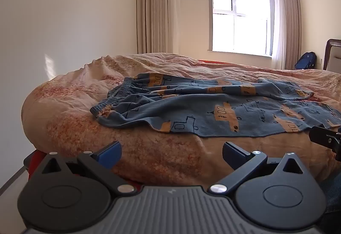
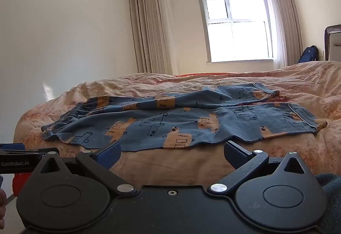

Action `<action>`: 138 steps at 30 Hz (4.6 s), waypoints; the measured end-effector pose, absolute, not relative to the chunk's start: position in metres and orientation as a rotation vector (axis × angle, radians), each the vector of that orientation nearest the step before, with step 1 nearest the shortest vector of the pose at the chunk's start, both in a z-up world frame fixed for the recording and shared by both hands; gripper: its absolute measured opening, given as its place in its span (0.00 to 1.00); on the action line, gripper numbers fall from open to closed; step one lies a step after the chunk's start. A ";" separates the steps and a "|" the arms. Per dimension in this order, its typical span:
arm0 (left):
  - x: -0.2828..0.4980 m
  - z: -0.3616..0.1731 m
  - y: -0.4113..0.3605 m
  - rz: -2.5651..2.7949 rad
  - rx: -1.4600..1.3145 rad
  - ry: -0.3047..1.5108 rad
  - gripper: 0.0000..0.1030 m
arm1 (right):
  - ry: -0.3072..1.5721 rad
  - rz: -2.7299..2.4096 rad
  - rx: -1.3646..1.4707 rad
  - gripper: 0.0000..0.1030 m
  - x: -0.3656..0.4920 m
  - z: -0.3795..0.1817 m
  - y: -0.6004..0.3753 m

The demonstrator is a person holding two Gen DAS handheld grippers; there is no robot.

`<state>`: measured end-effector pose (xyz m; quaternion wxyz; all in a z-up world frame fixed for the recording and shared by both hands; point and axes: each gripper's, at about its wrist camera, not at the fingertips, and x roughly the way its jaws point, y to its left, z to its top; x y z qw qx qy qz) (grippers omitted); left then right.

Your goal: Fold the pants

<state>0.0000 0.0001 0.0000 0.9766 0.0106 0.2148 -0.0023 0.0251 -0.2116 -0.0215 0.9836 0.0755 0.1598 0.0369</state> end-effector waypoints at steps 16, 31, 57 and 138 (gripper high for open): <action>0.004 -0.002 -0.001 -0.013 0.027 0.445 1.00 | 0.324 0.075 0.158 1.00 0.026 -0.022 -0.213; 0.002 -0.001 -0.005 -0.019 0.039 0.434 1.00 | 0.326 0.077 0.166 1.00 0.026 -0.023 -0.214; 0.000 -0.003 -0.005 -0.023 0.044 0.431 1.00 | 0.329 0.078 0.173 1.00 0.027 -0.024 -0.215; 0.046 0.025 -0.016 -0.071 0.073 0.495 1.00 | 0.348 0.067 0.227 1.00 0.031 -0.025 -0.220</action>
